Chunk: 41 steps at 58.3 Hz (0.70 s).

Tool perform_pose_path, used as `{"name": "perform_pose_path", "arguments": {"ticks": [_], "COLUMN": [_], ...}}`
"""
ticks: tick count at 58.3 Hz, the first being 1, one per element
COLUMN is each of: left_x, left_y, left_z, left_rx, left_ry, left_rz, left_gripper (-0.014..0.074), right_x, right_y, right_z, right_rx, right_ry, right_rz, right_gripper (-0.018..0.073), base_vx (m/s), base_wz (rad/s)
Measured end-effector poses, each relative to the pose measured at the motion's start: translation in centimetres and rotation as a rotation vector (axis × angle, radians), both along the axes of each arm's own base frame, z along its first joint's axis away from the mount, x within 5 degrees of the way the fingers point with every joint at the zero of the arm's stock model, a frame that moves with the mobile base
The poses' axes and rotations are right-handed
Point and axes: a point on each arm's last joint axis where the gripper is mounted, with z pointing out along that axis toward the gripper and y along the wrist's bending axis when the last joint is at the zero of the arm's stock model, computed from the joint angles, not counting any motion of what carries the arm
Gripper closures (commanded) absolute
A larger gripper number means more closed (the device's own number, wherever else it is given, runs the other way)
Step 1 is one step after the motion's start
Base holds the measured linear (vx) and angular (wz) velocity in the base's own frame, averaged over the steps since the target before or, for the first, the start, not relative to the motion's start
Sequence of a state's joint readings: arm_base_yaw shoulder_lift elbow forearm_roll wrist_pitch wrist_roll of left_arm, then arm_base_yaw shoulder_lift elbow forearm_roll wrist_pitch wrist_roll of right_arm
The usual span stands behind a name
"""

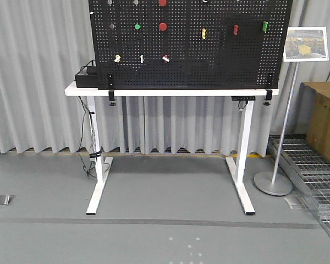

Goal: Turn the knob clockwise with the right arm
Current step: 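Drive the base forward up to the black pegboard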

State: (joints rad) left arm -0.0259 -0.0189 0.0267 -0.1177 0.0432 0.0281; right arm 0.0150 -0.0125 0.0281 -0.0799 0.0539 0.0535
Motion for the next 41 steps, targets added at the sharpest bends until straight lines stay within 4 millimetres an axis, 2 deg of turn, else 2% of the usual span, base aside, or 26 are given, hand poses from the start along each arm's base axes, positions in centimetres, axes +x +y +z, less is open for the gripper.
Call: {"name": "perform_pose_path", "arguments": {"ticks": [41], "left_x": [0.00], "left_y": [0.00], "left_z": [0.00], "left_rx": [0.000], "left_ry": [0.000], "left_rz": [0.000], "left_gripper": [0.0603], "right_x": [0.00], "right_y": [0.00], "right_z": [0.01], "right_rx": [0.000], "right_ry": [-0.001], "right_rz": [0.000], "right_gripper": [0.0568], "base_vx": [0.01], "base_wz": [0.00]}}
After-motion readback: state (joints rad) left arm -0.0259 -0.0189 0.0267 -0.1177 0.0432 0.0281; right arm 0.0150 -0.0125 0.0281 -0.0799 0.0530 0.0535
